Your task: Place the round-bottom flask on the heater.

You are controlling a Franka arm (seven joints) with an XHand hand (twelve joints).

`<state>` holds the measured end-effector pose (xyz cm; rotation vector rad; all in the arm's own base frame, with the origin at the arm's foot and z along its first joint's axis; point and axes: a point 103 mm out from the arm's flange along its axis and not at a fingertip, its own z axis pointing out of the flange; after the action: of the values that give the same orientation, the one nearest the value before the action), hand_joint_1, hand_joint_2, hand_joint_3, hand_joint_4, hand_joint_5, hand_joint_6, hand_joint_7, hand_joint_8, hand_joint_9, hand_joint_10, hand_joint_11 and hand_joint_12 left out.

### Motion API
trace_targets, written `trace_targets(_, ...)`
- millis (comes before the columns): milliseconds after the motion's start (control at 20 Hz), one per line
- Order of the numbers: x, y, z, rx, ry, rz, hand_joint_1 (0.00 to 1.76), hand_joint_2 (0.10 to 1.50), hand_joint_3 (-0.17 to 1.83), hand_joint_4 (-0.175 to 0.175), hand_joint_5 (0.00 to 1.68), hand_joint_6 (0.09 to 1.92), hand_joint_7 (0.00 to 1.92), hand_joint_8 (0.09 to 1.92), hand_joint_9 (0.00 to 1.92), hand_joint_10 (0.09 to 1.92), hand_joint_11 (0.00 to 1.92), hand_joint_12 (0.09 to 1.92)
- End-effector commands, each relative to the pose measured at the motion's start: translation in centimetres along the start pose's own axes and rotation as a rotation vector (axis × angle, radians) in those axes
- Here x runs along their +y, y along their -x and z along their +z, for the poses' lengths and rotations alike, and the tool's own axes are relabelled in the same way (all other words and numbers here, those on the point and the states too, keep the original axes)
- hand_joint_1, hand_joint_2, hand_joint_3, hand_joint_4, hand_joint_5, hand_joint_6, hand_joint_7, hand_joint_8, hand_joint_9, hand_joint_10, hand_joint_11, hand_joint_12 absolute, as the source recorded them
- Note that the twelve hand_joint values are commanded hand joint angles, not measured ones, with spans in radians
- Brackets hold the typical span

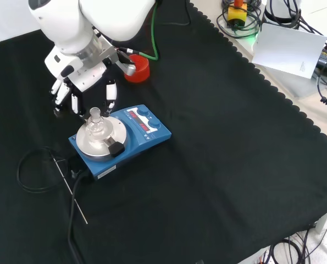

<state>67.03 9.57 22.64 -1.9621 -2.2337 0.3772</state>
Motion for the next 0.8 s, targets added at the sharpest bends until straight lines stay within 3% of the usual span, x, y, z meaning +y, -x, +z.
trace_targets(50, 0.27, -0.22, 0.93, 0.002, -0.023, -0.003, 1.09, 0.66, 0.77, 0.175, 1.15, 0.95, 0.32, 0.7, 0.57, 0.63, 0.4, 1.33)
trace_targets(500, 0.29, 0.06, 1.2, 0.029, -0.029, -0.01, 1.09, 0.67, 0.76, 0.175, 1.14, 0.95, 0.32, 0.7, 0.57, 0.63, 0.39, 1.33)
trace_targets(650, 0.26, 0.02, 1.5, 0.042, -0.036, -0.019, 1.06, 0.83, 0.47, 0.175, 1.08, 0.93, 0.27, 0.71, 0.52, 0.66, 0.35, 1.35)
trace_targets(750, 0.12, 0.11, 1.56, 0.047, -0.037, -0.022, 0.96, 0.77, 0.47, 0.032, 0.85, 0.9, 0.21, 0.7, 0.45, 0.69, 0.3, 1.36)
trace_targets(800, 0.01, 0.14, 1.54, 0.049, -0.036, -0.022, 0.92, 0.72, 0.51, -0.009, 0.73, 0.88, 0.18, 0.7, 0.42, 0.7, 0.27, 1.37)
